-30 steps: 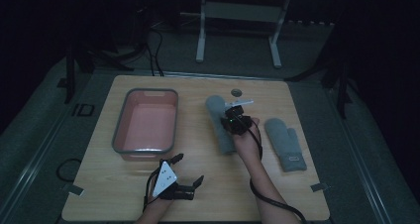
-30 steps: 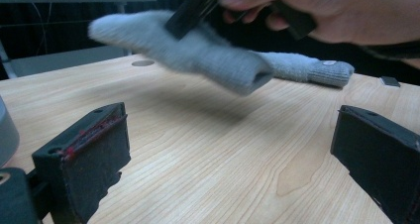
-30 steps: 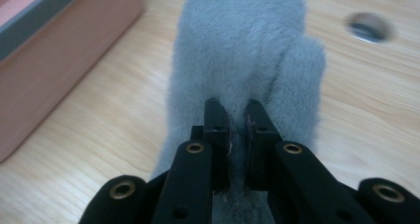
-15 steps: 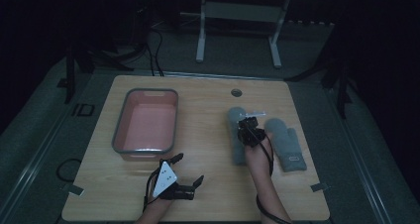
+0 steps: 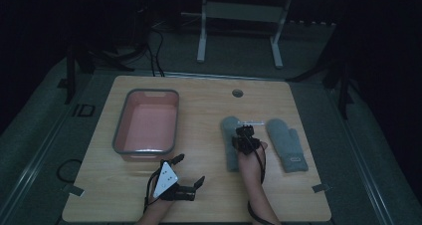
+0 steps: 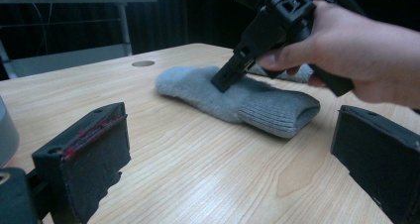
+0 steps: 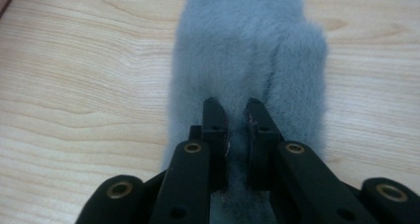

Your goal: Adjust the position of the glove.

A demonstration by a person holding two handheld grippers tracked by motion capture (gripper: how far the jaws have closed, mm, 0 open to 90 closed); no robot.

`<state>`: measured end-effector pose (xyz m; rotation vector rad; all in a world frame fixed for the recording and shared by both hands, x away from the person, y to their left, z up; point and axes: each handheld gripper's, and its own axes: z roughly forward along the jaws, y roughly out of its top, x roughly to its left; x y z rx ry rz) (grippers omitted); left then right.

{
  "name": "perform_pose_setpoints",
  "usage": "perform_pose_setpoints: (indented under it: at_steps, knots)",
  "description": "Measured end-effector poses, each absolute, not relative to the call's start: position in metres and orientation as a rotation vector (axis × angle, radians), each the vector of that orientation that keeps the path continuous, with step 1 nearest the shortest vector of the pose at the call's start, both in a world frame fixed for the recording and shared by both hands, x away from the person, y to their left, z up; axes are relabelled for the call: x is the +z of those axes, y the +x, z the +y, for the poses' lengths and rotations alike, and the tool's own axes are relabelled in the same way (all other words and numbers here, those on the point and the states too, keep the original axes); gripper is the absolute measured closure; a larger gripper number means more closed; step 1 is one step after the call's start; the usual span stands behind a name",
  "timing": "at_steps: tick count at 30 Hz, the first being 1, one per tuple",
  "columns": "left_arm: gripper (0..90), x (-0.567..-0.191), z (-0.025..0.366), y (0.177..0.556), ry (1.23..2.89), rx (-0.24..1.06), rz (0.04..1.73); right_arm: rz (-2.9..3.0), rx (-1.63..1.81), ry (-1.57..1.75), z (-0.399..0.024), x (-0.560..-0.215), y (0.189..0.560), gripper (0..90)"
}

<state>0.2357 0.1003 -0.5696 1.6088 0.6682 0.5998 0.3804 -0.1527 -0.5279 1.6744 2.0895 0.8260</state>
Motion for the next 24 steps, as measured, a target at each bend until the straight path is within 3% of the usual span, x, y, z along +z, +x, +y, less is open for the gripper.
perform_pose_setpoints:
  at_steps: [16, 21, 24]
  knots:
    - [2.1, -0.569, 0.100, 0.236, 1.608, 0.594, 0.675, 2.047, 0.852, 1.664, -0.154, -0.541, 0.387, 68.6]
    - [2.1, -0.569, 0.101, 0.236, 1.609, 0.585, 0.677, 2.087, 0.875, 1.597, -0.154, -0.535, 0.389, 53.9]
    - [2.1, -0.569, 0.101, 0.236, 1.607, 0.582, 0.679, 2.113, 0.899, 1.546, -0.158, -0.525, 0.388, 50.8]
